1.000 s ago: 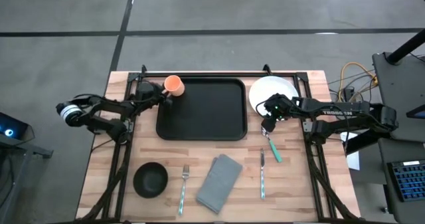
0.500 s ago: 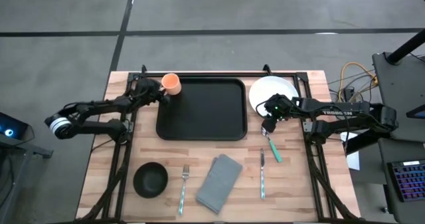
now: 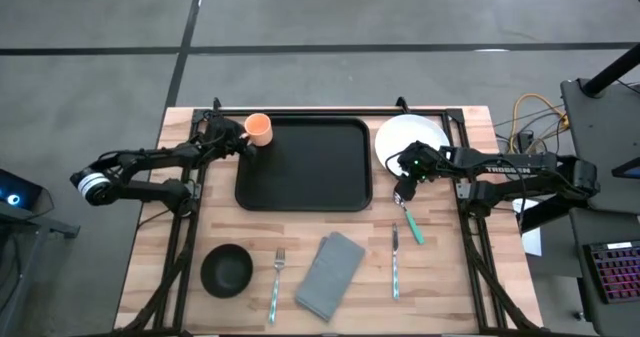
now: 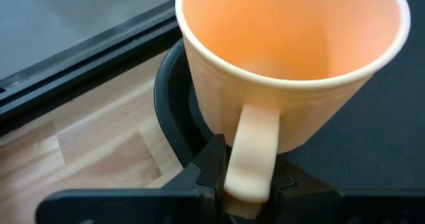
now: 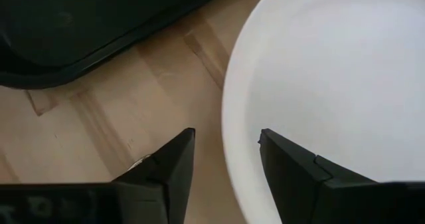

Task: Set up tray
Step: Put the mug on the top left of the serving tray, then put the plate on the center of the serving tray

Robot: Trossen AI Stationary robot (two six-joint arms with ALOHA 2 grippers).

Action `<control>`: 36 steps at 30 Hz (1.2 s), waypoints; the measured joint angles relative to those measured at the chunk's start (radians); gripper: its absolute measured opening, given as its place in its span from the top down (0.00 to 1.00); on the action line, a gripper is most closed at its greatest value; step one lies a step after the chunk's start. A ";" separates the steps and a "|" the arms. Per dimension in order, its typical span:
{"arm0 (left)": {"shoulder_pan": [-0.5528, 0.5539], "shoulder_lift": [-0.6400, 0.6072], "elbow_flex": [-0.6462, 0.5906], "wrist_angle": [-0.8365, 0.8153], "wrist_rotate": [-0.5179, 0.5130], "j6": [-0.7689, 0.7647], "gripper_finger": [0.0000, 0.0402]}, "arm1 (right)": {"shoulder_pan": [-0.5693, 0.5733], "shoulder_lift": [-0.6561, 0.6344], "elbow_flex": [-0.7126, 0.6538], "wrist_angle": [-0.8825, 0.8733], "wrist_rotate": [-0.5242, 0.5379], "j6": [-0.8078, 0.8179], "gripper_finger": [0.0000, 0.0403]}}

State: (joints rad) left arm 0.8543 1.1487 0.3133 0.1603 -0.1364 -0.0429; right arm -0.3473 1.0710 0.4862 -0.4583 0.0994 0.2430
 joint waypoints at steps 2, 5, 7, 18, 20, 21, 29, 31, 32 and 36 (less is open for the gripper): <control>0.000 -0.005 0.000 -0.001 0.000 0.000 0.93 | 0.000 0.000 0.000 0.000 -0.006 -0.002 0.61; 0.000 -0.016 -0.001 -0.002 0.006 0.006 0.92 | 0.000 0.000 0.000 0.002 -0.022 -0.014 0.60; 0.000 -0.031 -0.001 -0.001 0.007 0.008 0.89 | 0.000 -0.002 0.000 0.004 -0.029 -0.019 0.59; 0.000 -0.175 -0.001 -0.118 0.007 0.004 0.66 | 0.000 -0.004 0.000 -0.009 -0.048 -0.020 0.54; 0.000 -0.229 -0.001 -0.168 0.007 0.004 0.65 | 0.000 -0.004 0.000 -0.010 -0.056 -0.025 0.54; 0.000 -0.260 0.000 -0.196 0.007 0.004 0.65 | 0.000 -0.004 0.000 -0.014 -0.055 -0.026 0.54; -0.003 -0.503 0.054 -0.416 0.007 0.007 0.65 | -0.011 0.024 0.000 -0.025 -0.020 -0.010 0.54; -0.003 -0.541 0.071 -0.465 0.008 0.009 0.65 | -0.016 0.054 0.000 -0.022 -0.020 -0.009 0.54; -0.003 -0.555 0.081 -0.488 0.008 0.011 0.65 | -0.017 0.073 0.000 -0.020 -0.017 -0.006 0.54; -0.003 -0.586 0.111 -0.546 0.008 0.011 0.65 | -0.021 0.136 0.000 -0.013 0.025 0.001 0.54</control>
State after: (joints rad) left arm 0.8515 0.5630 0.4243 -0.3861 -0.1284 -0.0315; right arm -0.3687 1.2074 0.4858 -0.4716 0.1245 0.2436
